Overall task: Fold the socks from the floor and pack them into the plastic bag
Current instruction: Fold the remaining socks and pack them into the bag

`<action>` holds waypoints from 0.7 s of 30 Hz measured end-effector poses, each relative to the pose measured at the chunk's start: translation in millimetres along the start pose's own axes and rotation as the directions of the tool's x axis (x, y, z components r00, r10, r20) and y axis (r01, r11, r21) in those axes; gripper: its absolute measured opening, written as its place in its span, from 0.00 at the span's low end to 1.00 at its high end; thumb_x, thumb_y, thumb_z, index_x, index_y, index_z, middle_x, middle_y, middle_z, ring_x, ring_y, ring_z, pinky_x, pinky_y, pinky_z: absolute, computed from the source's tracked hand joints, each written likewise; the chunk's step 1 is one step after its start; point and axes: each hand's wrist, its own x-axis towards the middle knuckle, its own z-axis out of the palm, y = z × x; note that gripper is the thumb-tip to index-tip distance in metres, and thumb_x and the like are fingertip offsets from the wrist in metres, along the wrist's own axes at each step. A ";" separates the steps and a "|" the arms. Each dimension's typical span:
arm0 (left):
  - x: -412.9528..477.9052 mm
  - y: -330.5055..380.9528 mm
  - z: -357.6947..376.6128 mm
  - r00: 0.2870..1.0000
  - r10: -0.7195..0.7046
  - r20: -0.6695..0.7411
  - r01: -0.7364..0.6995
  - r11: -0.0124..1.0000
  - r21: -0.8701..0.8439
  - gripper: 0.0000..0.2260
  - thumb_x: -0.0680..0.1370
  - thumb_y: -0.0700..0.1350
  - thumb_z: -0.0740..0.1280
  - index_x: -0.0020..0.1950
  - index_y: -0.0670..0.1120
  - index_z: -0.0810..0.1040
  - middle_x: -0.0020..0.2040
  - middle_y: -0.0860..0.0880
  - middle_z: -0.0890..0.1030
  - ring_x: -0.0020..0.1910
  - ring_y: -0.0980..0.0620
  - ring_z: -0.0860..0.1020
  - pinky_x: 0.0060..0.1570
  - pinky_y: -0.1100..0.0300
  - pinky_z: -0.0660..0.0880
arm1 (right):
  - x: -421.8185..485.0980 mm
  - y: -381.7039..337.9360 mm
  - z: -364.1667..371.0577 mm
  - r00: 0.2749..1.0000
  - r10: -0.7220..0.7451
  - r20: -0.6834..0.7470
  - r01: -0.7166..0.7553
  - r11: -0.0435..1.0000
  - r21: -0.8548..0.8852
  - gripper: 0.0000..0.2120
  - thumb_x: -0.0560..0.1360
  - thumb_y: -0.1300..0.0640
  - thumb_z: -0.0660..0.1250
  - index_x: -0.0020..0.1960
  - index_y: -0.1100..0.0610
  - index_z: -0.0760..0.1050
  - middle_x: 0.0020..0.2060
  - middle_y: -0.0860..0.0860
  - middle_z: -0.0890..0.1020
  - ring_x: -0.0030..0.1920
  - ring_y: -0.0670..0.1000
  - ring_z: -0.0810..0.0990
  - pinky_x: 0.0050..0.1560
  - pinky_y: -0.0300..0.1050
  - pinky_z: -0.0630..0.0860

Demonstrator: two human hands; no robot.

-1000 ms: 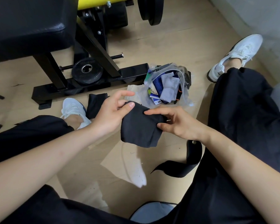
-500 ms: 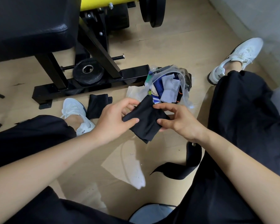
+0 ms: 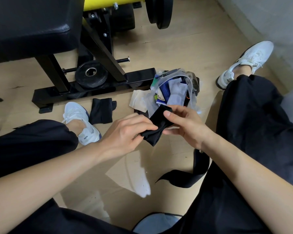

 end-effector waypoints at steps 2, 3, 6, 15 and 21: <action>0.9 3.1 0.4 0.999 -0.042 -0.017 0.041 0.998 -0.051 0.19 0.73 0.31 0.71 0.61 0.46 0.83 0.55 0.52 0.82 0.50 0.49 0.79 0.48 0.49 0.76 | 1.6 2.2 1.4 0.999 0.008 -0.036 -0.008 1.000 -0.014 0.11 0.73 0.56 0.73 0.54 0.59 0.79 0.47 0.61 0.81 0.45 0.58 0.84 0.45 0.51 0.82; 1.4 4.7 0.3 0.993 -0.110 -0.037 0.106 0.989 -0.103 0.18 0.74 0.34 0.72 0.63 0.47 0.82 0.56 0.53 0.82 0.52 0.51 0.79 0.51 0.50 0.77 | 2.1 2.6 1.5 0.999 0.024 -0.048 -0.024 1.000 0.008 0.09 0.75 0.58 0.71 0.54 0.60 0.79 0.46 0.60 0.82 0.44 0.57 0.84 0.44 0.49 0.82; 5.1 8.3 -2.0 0.921 -0.387 -0.030 0.361 0.883 -0.300 0.22 0.75 0.44 0.75 0.69 0.50 0.77 0.61 0.55 0.79 0.57 0.57 0.79 0.56 0.58 0.78 | 3.1 0.5 -0.9 0.993 0.101 -0.068 -0.087 0.980 0.179 0.11 0.77 0.61 0.69 0.58 0.64 0.77 0.47 0.60 0.82 0.45 0.57 0.83 0.43 0.46 0.82; 20.3 13.7 -7.2 0.734 -0.678 0.027 0.588 0.616 -0.523 0.17 0.74 0.41 0.77 0.62 0.48 0.80 0.50 0.52 0.85 0.34 0.58 0.82 0.42 0.62 0.79 | 2.8 -3.1 -0.4 0.990 0.133 -0.041 -0.108 0.920 0.377 0.06 0.77 0.64 0.67 0.54 0.63 0.76 0.47 0.58 0.83 0.46 0.56 0.85 0.43 0.43 0.82; 17.0 5.1 -11.5 0.703 -0.711 -0.025 0.563 0.577 -0.592 0.10 0.79 0.32 0.67 0.55 0.44 0.83 0.44 0.43 0.85 0.37 0.51 0.84 0.40 0.60 0.81 | 3.6 -1.9 -0.6 0.994 0.072 -0.081 -0.035 0.921 0.389 0.12 0.77 0.68 0.67 0.60 0.62 0.73 0.50 0.57 0.83 0.47 0.54 0.85 0.46 0.45 0.83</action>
